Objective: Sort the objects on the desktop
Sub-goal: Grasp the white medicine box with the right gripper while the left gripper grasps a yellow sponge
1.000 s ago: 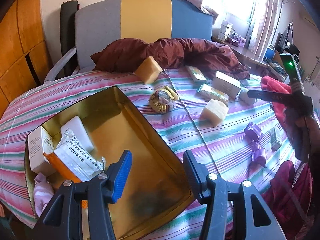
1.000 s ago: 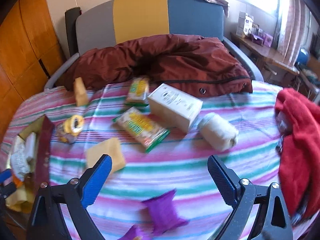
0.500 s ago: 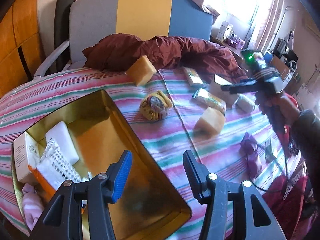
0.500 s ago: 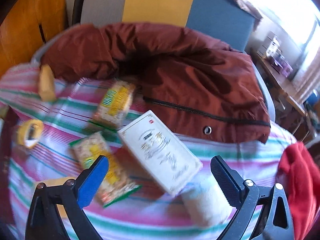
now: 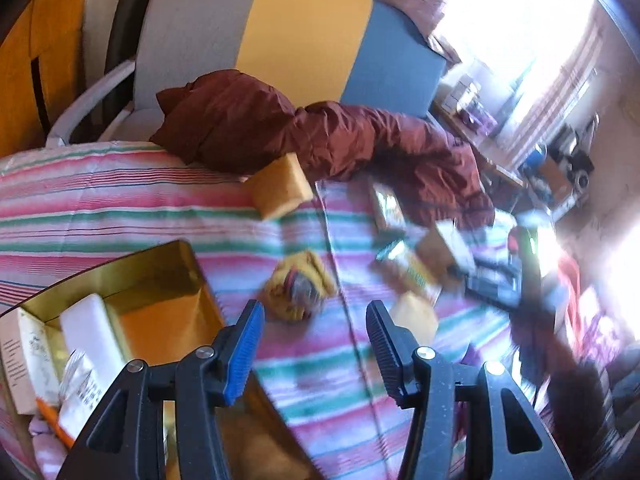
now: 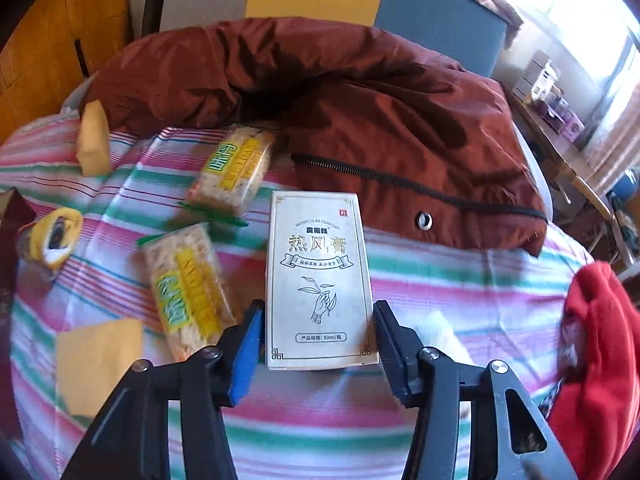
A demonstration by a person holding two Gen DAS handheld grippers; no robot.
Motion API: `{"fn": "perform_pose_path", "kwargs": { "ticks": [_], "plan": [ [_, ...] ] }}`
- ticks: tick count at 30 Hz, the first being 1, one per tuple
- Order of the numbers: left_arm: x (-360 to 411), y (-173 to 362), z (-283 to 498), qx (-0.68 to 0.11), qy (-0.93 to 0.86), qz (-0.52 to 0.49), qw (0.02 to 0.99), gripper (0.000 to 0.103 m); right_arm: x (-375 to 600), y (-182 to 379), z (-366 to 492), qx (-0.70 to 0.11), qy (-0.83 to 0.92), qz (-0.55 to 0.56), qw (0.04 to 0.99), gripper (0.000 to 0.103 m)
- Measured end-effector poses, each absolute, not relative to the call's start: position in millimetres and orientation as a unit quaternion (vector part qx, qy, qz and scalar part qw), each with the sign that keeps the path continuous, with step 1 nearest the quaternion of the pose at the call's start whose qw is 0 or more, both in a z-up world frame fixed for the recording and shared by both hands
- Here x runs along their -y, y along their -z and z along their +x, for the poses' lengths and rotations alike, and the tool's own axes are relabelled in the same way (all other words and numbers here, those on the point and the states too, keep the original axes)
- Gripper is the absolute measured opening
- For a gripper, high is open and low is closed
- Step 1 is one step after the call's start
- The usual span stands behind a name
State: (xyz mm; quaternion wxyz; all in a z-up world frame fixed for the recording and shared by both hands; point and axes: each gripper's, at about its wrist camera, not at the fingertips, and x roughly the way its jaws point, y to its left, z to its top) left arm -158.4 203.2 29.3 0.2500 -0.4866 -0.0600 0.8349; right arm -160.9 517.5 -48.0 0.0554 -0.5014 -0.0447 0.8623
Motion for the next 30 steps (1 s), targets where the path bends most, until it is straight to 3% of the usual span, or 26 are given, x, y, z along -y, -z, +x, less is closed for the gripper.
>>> {"fn": "perform_pose_path", "kwargs": {
  "ticks": [8,11,21,30],
  "plan": [
    [-226,-23,-211,0.075,-0.836,-0.499,0.215,0.055,-526,46,-145,-0.003,-0.877,-0.476,0.063,0.053],
    [-241,-14,-231,0.061,-0.838,-0.505,0.195,0.062,-524,46,-148,-0.005,-0.879,-0.474,0.058,0.053],
    [-277,19,-299,0.061,-0.824,-0.547,0.131,0.071,-516,53,-155,0.01,-0.878,-0.477,0.038,0.053],
    [-294,48,-327,0.047,-0.812,-0.576,0.089,0.071,-513,56,-158,0.01,-0.878,-0.478,0.031,0.052]
  ]
}}
